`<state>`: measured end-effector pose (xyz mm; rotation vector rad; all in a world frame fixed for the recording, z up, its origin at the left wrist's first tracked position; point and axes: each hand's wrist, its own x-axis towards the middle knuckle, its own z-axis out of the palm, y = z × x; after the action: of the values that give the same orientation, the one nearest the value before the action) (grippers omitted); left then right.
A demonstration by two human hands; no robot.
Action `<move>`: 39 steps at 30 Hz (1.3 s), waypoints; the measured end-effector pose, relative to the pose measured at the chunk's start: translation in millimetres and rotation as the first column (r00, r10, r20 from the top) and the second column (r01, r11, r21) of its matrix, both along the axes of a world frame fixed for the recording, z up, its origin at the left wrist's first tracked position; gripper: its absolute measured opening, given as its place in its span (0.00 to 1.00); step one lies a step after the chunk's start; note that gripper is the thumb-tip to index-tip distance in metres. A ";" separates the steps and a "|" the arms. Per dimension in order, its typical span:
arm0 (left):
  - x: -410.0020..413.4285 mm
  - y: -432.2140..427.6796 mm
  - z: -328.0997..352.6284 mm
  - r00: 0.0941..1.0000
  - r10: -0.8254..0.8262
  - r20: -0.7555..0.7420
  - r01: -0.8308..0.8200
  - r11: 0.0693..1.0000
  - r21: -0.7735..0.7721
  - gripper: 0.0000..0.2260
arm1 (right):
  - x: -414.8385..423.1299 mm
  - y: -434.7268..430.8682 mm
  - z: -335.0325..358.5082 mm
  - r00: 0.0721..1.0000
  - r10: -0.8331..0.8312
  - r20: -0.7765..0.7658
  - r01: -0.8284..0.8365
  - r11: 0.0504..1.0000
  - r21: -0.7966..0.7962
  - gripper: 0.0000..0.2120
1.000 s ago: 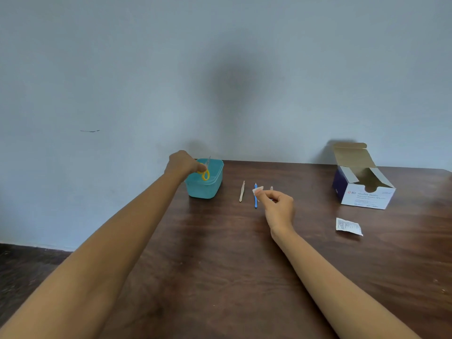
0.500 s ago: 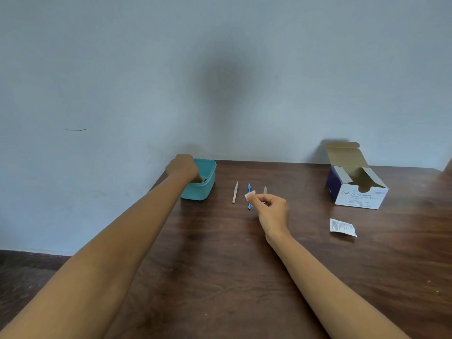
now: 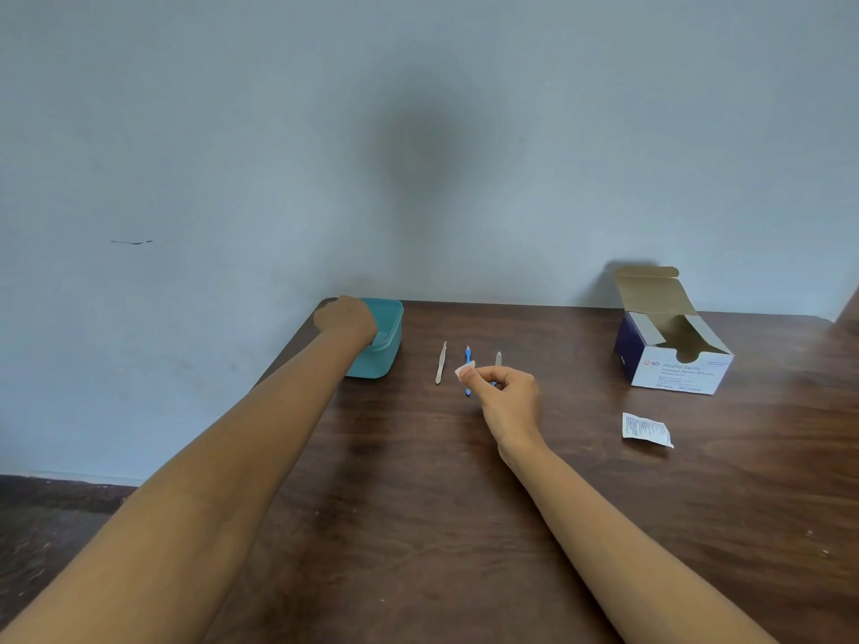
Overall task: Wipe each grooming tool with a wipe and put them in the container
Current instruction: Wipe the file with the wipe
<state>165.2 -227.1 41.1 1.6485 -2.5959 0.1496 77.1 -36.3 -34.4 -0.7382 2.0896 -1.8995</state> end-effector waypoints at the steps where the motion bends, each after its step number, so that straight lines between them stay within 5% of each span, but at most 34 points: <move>1: -0.5 0.2 -0.3 1.000 -0.005 0.017 0.005 1.000 -0.004 0.13 | -0.1 -0.2 -0.2 1.000 0.002 0.000 -0.002 1.000 0.000 0.12; 9: -0.9 5.1 2.1 1.000 -0.003 0.014 0.003 1.000 -0.026 0.12 | 0.0 1.5 1.6 0.999 0.004 0.035 -0.003 1.000 -0.031 0.10; 15: -13.1 27.1 29.4 0.976 -0.153 -0.155 0.115 0.967 -0.228 0.07 | -3.8 6.8 7.4 0.969 -0.041 0.246 0.109 0.956 -0.271 0.05; 21: -41.4 84.5 33.2 0.863 -0.312 -0.396 0.323 0.945 -0.041 0.10 | -23.1 14.1 12.0 0.843 -0.016 0.538 0.315 0.825 -0.468 0.02; 29: -78.7 144.2 -26.0 0.897 -0.360 -0.258 0.394 0.914 0.094 0.17 | -49.7 20.9 9.0 0.792 -0.009 0.611 0.409 0.751 -0.518 0.08; 39: -88.3 164.6 -42.9 0.937 -0.346 -0.045 0.337 0.931 -0.142 0.11 | -56.3 18.7 3.9 0.772 0.038 0.634 0.384 0.767 -0.514 0.09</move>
<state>76.8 -62.5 -1.8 1.1166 -2.7027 0.2346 20.7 -17.6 -30.5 0.0576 1.1446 -2.5274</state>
